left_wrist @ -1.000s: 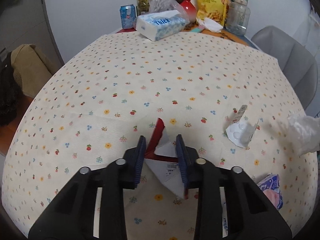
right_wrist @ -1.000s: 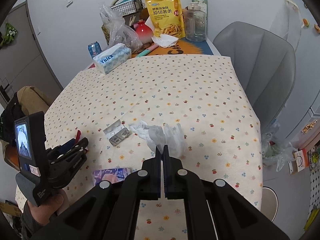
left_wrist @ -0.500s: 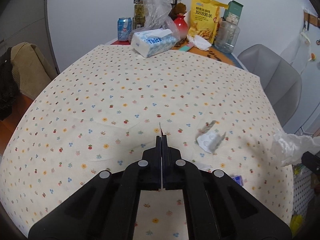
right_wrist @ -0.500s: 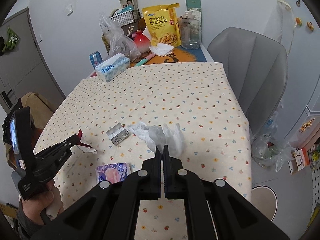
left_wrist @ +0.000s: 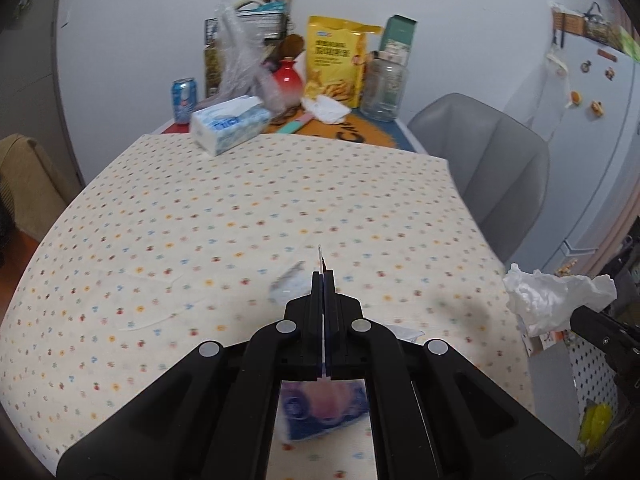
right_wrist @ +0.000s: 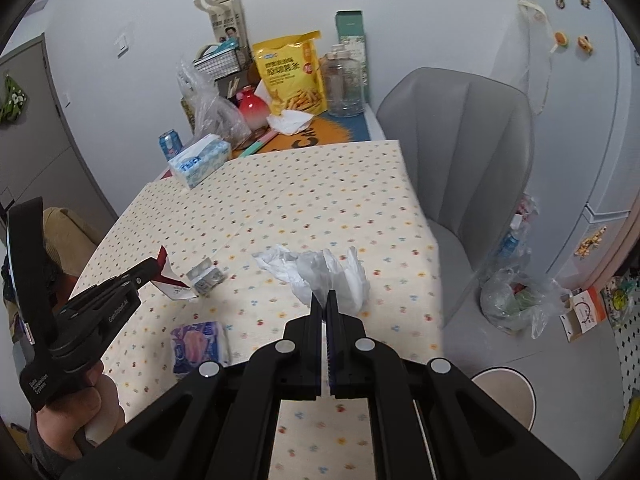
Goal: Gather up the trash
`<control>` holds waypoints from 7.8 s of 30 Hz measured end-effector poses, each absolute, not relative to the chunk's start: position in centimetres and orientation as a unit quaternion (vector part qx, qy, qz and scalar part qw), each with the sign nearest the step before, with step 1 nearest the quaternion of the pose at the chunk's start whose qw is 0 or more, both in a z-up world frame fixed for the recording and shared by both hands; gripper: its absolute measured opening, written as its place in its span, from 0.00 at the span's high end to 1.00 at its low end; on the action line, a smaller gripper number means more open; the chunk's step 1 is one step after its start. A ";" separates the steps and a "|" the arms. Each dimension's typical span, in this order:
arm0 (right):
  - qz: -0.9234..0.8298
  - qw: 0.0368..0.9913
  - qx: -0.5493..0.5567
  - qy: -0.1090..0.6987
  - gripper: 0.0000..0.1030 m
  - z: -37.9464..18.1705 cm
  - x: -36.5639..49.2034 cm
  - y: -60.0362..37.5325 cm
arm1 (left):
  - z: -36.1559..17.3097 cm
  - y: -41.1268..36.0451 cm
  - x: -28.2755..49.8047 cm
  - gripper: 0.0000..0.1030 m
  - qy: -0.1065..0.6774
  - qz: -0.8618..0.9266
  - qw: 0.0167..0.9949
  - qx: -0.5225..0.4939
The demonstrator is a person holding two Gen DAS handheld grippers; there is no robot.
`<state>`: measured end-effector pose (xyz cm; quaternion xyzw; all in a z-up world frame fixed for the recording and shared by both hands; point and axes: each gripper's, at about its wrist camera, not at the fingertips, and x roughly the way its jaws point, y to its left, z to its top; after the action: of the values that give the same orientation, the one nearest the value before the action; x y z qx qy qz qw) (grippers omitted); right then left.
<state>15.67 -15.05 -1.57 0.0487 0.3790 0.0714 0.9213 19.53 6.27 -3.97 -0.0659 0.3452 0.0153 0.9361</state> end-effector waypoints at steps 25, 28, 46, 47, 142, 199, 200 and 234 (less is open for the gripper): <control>-0.090 0.911 0.149 0.374 0.97 -4.2 9.4 -37.0 | -5.3 -19.4 19.8 0.99 0.358 -0.148 0.921 0.040; -0.101 0.904 0.165 0.381 0.97 -5.5 9.1 -39.3 | -6.1 -22.0 19.8 0.99 0.366 -0.160 0.915 0.055; -0.115 0.866 0.233 0.428 0.77 -13.5 9.2 -47.6 | -11.0 -31.0 20.4 0.99 0.408 -0.183 0.886 0.122; -0.118 0.866 0.234 0.426 0.62 -13.7 9.0 -47.9 | -11.3 -31.4 20.4 0.99 0.409 -0.185 0.885 0.125; 0.033 0.932 0.009 0.362 0.21 0.1 5.2 -10.2 | -2.9 12.7 9.0 0.08 0.306 0.049 0.945 -0.107; 0.130 0.872 -0.015 0.471 0.96 -10.1 18.4 -2.3 | -10.1 18.0 16.6 0.08 0.394 0.093 0.909 -0.103; 0.124 0.876 -0.012 0.465 0.96 -9.7 18.4 -2.8 | -9.9 17.9 16.8 0.08 0.393 0.092 0.909 -0.102; 0.062 0.893 0.082 0.438 0.96 -8.1 20.2 -14.1 | -10.7 7.6 24.7 0.99 0.424 0.010 0.905 -0.020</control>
<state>20.23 -14.07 -8.10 0.0818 0.4381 0.0623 0.8930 24.68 7.57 -10.71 -0.0198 0.4242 0.0098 0.9053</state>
